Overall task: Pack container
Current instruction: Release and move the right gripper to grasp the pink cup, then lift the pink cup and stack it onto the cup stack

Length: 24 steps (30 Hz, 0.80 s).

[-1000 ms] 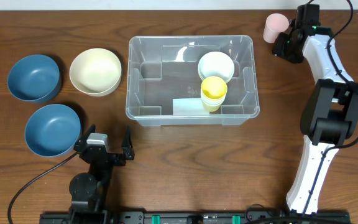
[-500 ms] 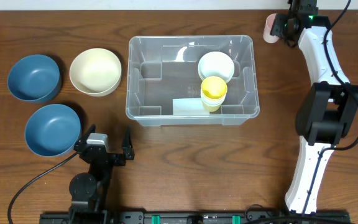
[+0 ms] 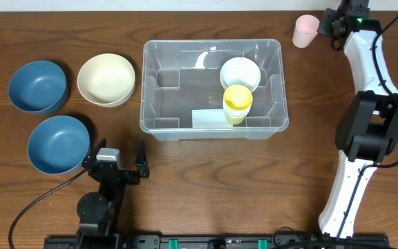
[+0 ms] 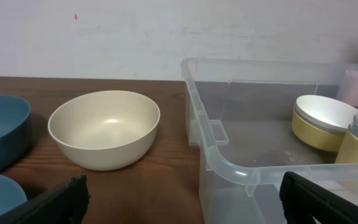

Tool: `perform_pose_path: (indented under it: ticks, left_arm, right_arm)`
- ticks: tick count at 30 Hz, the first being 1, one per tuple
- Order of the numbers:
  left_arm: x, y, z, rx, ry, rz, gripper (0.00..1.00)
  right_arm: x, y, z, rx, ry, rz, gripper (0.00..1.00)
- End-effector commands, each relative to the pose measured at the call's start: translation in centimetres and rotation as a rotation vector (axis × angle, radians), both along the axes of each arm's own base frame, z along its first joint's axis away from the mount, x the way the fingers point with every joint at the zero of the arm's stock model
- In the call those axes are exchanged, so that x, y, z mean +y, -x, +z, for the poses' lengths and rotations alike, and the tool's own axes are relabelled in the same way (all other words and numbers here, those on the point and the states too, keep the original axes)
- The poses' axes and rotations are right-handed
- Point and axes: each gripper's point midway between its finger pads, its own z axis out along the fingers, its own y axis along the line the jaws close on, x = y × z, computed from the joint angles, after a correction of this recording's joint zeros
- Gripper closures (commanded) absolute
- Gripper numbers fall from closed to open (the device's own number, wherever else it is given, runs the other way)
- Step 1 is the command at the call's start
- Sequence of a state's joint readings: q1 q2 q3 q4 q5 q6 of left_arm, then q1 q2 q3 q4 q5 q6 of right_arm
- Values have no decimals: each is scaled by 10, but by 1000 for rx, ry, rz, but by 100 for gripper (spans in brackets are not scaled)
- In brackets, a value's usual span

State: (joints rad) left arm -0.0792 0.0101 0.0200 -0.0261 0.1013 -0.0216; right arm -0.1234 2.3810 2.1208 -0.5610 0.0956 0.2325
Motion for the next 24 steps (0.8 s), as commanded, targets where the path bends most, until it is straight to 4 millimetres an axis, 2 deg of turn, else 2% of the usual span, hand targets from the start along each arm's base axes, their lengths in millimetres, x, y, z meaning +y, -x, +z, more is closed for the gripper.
perform_pose_path:
  ticks: [1,3,8,15,24]
  left_arm:
    - [-1,1,-15,45,-15,-12,2]
    - [-1,1,-15,45,-15,-12,2]
    - [-1,1,-15,45,-15,-12,2]
    - [-1,1,-15,45,-15,-12,2]
    - [-1,1,-15,45,-15,-12,2]
  right_arm:
    - [1,-3,-28,39,4,6,48]
    - [4,-5,-36,43,-6,9,49]
    - [13,-11,-39,25,-15,31,49]
    - [15,-9,-54,48,-31,18,51]
    - [17,-5,-65,78,-56,-1,92]
